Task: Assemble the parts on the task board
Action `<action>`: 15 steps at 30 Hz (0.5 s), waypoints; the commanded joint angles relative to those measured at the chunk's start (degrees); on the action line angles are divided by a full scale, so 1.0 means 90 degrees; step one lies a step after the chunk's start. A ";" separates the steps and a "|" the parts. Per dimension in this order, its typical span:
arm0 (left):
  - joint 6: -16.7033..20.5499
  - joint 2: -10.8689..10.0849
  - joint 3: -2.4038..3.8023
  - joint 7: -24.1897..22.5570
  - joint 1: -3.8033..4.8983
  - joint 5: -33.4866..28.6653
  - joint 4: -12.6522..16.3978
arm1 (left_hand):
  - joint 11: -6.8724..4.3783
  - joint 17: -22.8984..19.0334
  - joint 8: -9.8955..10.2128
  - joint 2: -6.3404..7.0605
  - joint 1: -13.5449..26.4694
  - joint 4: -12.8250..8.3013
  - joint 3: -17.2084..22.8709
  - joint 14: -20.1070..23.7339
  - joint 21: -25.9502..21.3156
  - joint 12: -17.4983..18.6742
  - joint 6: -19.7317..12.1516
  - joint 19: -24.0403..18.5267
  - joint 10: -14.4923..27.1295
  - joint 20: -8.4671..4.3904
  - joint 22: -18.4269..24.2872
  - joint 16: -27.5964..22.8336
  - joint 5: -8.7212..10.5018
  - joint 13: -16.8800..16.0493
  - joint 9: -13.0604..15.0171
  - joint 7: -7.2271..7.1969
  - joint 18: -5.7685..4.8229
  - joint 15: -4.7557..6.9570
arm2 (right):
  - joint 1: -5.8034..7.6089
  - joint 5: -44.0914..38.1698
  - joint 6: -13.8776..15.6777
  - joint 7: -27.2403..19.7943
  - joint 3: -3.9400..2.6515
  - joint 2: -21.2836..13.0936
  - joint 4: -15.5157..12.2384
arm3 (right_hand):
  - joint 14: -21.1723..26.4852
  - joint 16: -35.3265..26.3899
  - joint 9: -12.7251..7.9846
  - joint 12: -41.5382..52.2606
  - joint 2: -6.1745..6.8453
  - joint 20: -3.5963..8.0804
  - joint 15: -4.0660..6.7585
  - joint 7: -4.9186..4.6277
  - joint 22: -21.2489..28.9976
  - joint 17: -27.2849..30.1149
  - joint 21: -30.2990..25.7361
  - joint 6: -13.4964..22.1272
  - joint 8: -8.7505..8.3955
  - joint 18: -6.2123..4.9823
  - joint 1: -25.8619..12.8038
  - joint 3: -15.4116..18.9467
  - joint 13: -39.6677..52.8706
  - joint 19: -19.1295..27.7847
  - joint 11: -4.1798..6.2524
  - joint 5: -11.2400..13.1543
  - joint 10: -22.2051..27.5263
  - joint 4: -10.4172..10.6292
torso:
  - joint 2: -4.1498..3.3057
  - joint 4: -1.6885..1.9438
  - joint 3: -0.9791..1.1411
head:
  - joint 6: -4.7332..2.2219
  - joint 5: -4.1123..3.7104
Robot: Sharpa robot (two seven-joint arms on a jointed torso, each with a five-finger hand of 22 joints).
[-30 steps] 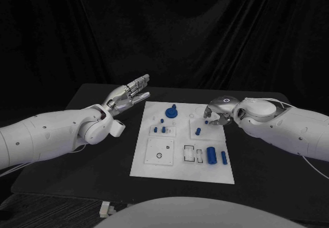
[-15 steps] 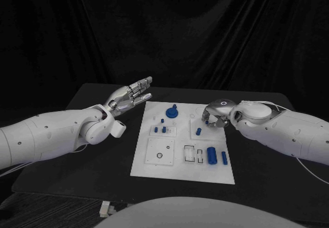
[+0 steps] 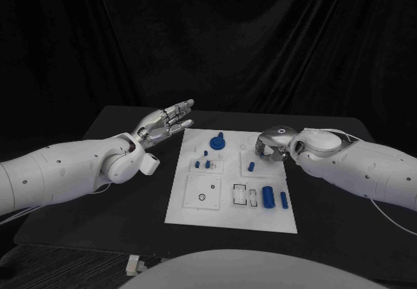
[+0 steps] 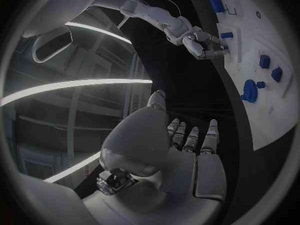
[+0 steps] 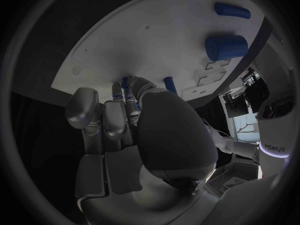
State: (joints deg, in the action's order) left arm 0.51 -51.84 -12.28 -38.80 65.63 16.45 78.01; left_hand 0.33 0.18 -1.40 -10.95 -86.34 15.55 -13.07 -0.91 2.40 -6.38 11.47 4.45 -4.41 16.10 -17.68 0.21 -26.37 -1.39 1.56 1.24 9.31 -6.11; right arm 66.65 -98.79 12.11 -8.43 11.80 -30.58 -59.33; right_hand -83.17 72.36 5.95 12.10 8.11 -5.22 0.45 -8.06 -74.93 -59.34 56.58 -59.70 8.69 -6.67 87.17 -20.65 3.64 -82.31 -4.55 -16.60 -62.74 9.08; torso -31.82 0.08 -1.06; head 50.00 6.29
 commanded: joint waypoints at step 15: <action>-0.0177 0.0065 0.0006 -0.0721 -0.0017 -0.0051 -0.0052 | 0.0063 0.0030 -0.0037 0.0002 -0.0192 -0.0131 0.0098 -0.0073 0.0110 -0.0019 0.0053 0.0215 0.0003 0.0050 -0.0225 0.0028 -0.0258 -0.0009 0.0010 0.0093 0.0116 -0.0144 | -0.0036 0.0026 0.0152 -0.0029 0.0007 -0.0020 0.0000 | 0.0026 -0.0073 0.0044 -0.0164 0.0050 -0.0015 -0.0018 -0.0006 -0.0812 0.0079 0.0026 -0.0073 0.0012 0.0091 -0.0001 -0.0164 0.0003 0.0026 -0.0006 0.0077 -0.0256 -0.0103 | 0.0004 -0.0005 -0.0004 | 0.0000 0.0026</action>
State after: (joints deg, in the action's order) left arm -0.11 -51.39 -12.28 -38.81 65.57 16.43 77.53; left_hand 0.53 0.36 -1.40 -10.90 -87.60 14.69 -12.22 -1.45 3.02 -6.38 11.89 5.99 -4.61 16.40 -19.63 0.21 -28.40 -1.42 1.60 1.65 9.31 -6.97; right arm 66.50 -98.46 12.84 -8.96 11.88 -30.67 -59.31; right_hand -83.17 72.04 6.28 10.85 8.11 -5.22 0.45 -8.07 -74.92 -58.64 56.74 -60.10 8.92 -6.68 87.69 -21.92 3.64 -82.31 -4.54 -16.08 -64.59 8.13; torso -31.79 0.05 -1.08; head 50.00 6.48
